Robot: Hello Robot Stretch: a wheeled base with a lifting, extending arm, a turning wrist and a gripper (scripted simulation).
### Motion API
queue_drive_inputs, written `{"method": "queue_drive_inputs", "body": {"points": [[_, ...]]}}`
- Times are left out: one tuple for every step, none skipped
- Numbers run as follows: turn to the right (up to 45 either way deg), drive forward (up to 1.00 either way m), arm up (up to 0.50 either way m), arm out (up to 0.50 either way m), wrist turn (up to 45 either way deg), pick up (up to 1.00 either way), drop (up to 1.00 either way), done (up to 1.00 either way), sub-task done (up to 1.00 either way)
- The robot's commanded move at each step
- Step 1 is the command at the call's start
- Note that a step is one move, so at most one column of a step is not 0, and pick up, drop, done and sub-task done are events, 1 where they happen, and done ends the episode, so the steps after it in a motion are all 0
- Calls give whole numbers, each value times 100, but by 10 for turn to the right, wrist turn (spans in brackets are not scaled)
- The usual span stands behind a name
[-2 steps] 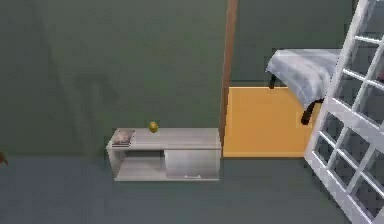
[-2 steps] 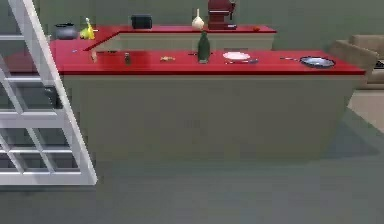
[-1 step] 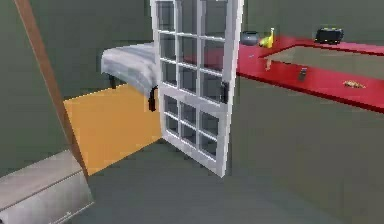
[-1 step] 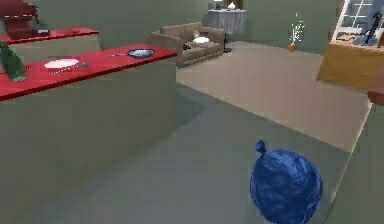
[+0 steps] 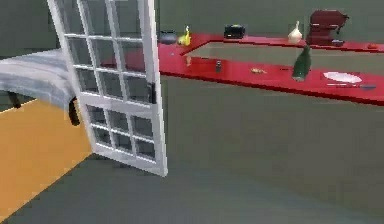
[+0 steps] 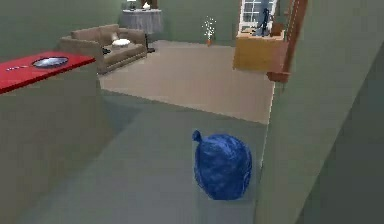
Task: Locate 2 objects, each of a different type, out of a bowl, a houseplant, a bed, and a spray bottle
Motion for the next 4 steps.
{"method": "queue_drive_inputs", "body": {"points": [[0, 10, 0, 0, 0, 0, 0, 0, 0], [-450, 0, 0, 0, 0, 0, 0, 0, 0], [-330, 0, 0, 0, 0, 0, 0, 0, 0], [0, 10, 0, 0, 0, 0, 0, 0, 0]]}}
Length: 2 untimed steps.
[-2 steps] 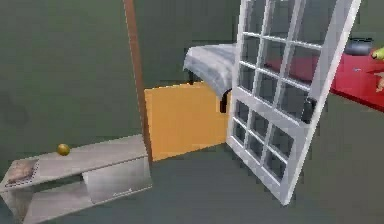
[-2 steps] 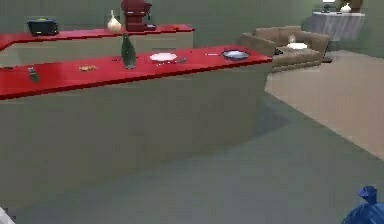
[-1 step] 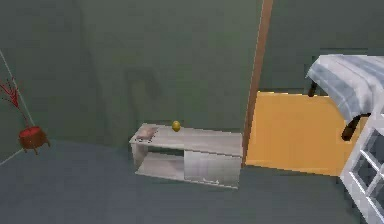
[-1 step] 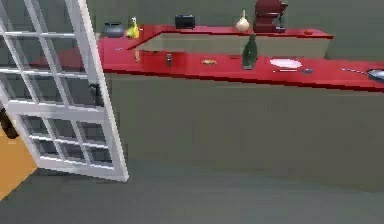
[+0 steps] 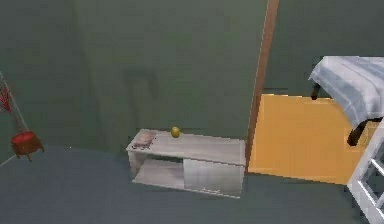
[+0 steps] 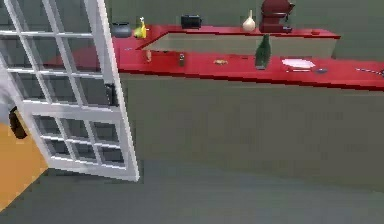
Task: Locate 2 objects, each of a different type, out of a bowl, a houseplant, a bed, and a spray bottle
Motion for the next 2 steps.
{"method": "queue_drive_inputs", "body": {"points": [[-390, 0, 0, 0, 0, 0, 0, 0, 0], [0, 100, 0, 0, 0, 0, 0, 0, 0]]}}
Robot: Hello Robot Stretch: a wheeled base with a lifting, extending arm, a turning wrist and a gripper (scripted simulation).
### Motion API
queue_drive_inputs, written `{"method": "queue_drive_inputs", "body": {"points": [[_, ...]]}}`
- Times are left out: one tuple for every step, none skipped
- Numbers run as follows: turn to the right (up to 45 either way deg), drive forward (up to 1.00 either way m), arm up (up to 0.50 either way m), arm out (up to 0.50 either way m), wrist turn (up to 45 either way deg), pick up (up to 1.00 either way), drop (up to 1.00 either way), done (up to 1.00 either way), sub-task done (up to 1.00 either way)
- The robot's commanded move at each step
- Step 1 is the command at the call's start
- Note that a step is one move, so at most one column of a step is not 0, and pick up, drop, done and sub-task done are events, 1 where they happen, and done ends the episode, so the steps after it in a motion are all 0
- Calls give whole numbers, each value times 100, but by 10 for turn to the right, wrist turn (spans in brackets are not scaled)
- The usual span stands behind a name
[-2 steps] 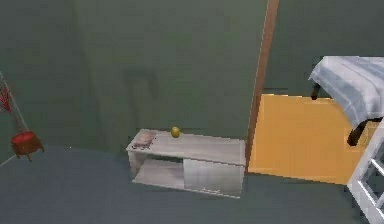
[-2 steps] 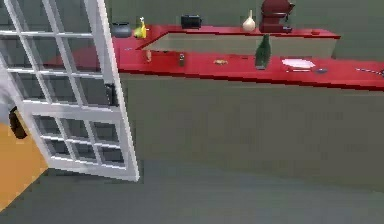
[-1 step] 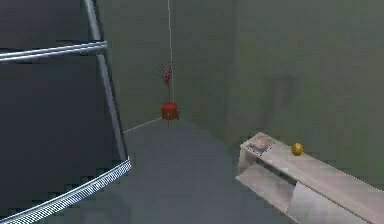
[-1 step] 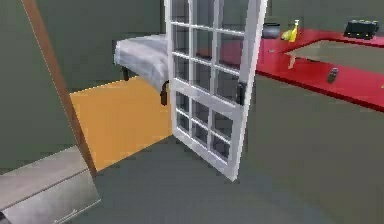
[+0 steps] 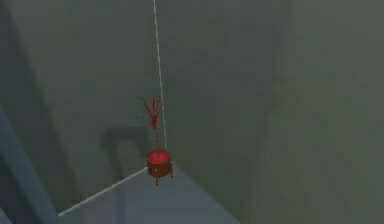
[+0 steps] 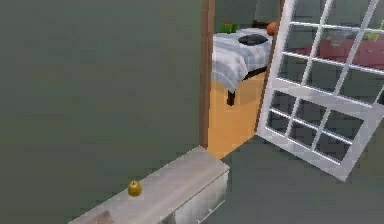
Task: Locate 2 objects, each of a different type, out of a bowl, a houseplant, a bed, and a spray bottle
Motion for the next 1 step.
{"method": "queue_drive_inputs", "body": {"points": [[-60, 0, 0, 0, 0, 0, 0, 0, 0]]}}
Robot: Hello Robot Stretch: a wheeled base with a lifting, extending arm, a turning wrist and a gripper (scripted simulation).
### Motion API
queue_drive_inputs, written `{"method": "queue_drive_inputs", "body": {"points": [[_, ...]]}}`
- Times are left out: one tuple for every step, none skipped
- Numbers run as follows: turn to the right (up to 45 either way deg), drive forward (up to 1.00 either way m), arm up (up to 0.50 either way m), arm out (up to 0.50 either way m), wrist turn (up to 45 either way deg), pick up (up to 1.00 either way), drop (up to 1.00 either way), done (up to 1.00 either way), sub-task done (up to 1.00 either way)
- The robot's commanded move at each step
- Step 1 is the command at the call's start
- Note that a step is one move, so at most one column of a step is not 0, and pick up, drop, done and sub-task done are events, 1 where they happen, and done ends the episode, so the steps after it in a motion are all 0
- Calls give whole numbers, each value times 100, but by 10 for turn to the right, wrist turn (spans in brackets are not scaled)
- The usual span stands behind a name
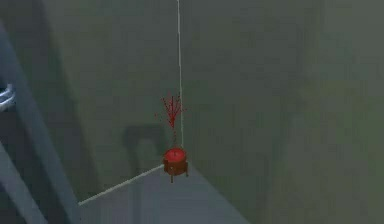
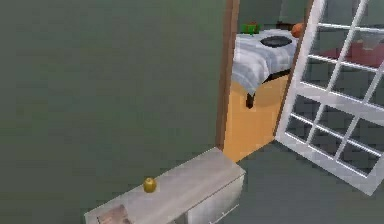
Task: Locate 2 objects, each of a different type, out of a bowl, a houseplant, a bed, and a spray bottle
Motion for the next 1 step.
{"method": "queue_drive_inputs", "body": {"points": [[0, 55, 0, 0, 0, 0, 0, 0, 0]]}}
